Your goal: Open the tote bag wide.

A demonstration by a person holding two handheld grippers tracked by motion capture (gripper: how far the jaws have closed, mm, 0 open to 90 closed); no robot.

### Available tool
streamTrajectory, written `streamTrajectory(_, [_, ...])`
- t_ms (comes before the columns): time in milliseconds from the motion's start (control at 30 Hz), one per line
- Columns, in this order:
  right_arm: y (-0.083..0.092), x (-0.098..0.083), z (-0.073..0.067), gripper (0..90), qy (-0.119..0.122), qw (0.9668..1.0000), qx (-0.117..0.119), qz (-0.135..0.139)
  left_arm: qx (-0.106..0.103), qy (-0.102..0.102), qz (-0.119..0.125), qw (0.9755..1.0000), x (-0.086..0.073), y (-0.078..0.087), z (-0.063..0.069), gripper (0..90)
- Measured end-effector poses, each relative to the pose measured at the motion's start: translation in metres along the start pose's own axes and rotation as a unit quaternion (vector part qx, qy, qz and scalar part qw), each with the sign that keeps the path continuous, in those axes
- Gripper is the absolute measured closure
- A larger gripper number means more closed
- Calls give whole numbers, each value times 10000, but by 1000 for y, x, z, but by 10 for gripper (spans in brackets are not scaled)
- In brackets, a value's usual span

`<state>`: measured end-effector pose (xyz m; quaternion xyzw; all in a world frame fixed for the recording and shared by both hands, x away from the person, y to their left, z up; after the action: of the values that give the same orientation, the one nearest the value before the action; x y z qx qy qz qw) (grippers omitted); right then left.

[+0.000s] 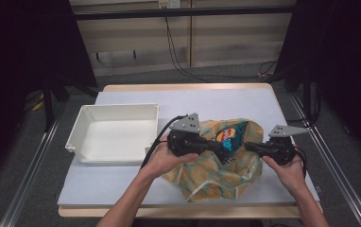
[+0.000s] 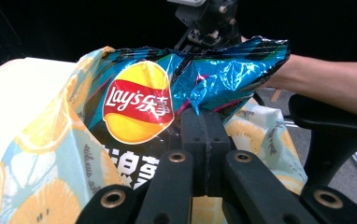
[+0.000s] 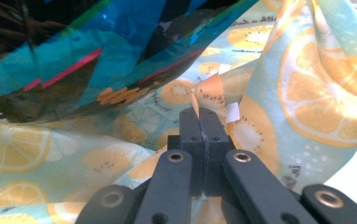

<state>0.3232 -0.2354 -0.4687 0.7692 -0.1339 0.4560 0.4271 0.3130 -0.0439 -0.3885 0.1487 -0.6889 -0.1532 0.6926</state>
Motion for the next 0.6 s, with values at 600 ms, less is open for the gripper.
streamTrajectory(600, [-5,2,-12,900,175,9997,166,-3,201,175,252,9993,17,-4,-17,900])
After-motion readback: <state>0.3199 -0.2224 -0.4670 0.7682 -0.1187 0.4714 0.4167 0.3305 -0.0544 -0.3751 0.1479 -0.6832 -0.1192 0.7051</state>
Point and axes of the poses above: each handheld gripper's, and its own axes: y roughly backward along the jaws, x roughly out of its top, z roughly to its right, the point moved 8 cm from there along -y, roughly forward along the jaws, and after that the axes turned 5 degrees about -y, right-handed, at the moved point
